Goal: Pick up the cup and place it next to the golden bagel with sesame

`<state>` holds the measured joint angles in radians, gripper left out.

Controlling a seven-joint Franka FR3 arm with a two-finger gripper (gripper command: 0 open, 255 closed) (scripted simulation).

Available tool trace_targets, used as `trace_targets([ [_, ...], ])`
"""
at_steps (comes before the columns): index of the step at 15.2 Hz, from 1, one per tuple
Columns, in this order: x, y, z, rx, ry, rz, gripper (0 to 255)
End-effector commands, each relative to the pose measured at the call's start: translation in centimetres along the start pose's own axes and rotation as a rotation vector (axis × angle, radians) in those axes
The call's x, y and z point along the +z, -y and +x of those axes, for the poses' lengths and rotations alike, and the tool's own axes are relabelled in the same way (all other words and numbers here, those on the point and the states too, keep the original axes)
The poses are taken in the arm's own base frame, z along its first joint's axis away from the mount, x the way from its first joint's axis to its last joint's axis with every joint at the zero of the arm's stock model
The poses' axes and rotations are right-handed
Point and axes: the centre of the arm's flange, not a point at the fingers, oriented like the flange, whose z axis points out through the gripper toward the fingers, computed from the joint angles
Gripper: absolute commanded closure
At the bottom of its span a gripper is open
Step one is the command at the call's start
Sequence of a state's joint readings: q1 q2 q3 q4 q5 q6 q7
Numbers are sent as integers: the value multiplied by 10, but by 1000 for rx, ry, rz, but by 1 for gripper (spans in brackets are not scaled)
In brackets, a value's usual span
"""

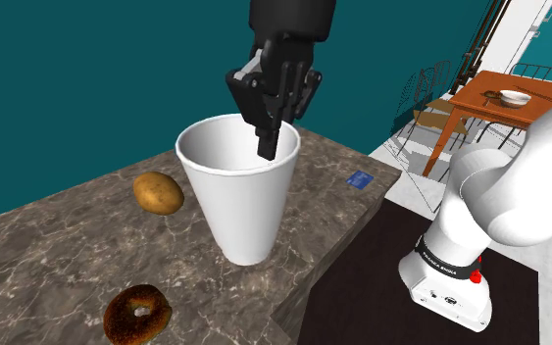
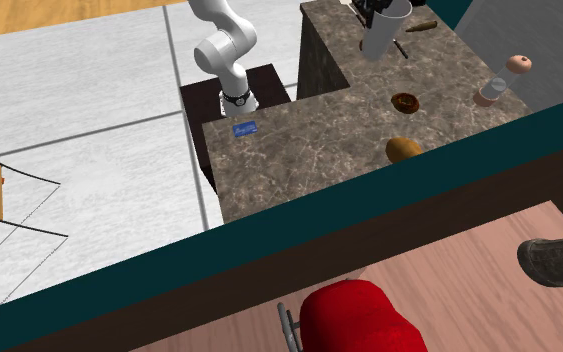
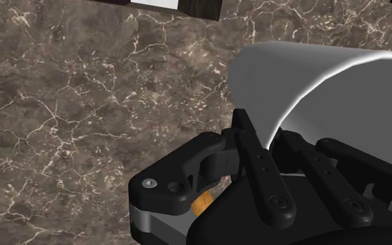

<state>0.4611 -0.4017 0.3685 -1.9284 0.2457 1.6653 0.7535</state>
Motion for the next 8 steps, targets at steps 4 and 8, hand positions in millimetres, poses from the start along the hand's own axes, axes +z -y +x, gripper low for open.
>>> trace_targets([
  [4, 26, -4, 0, 0, -1, 1, 255],
  [8, 47, -7, 0, 0, -1, 1, 255],
])
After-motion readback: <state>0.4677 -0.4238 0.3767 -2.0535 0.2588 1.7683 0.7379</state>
